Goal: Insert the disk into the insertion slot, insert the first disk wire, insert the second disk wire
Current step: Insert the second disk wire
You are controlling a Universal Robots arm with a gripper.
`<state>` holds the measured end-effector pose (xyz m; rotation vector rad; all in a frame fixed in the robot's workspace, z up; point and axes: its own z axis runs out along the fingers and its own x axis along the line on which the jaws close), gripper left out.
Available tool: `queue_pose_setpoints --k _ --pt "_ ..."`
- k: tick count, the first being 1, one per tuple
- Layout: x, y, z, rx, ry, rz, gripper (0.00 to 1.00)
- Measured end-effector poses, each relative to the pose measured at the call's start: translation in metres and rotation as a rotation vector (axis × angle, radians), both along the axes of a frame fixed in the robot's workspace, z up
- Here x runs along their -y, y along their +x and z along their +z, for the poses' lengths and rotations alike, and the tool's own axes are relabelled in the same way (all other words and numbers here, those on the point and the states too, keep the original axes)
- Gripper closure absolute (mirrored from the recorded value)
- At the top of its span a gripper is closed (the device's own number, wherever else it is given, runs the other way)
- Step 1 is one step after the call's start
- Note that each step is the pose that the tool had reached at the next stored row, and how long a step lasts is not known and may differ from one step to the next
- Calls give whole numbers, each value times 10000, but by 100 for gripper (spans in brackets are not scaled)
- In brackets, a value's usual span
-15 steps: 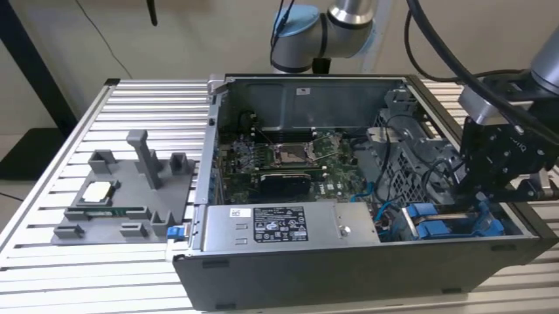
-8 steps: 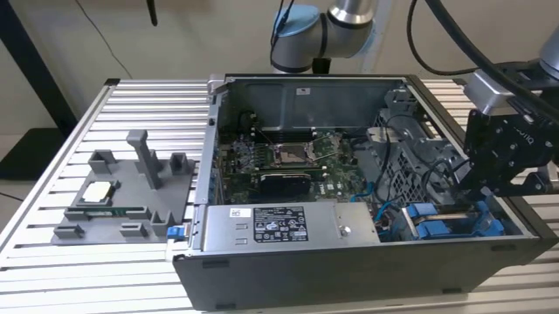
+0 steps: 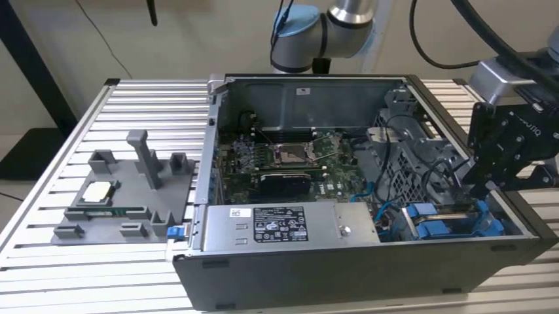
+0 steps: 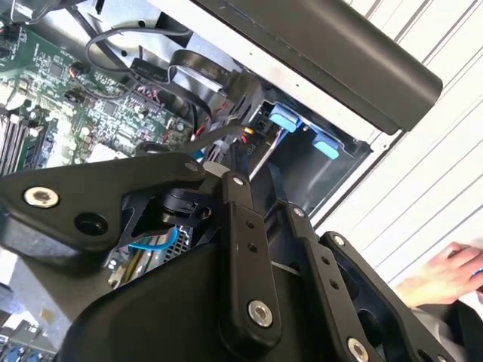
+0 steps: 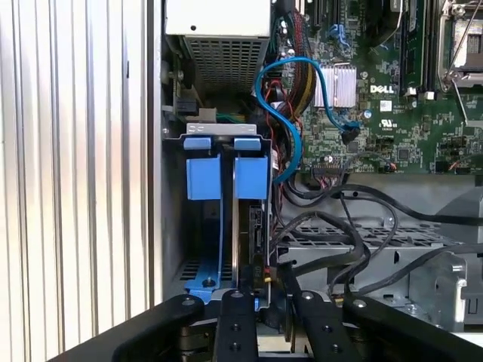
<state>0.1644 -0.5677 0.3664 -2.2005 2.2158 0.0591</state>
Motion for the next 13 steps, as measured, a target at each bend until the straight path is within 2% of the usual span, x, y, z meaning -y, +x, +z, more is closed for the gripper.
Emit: queue_pose_setpoints --k 13 --pt "0 35 8 0 -2 0 73"
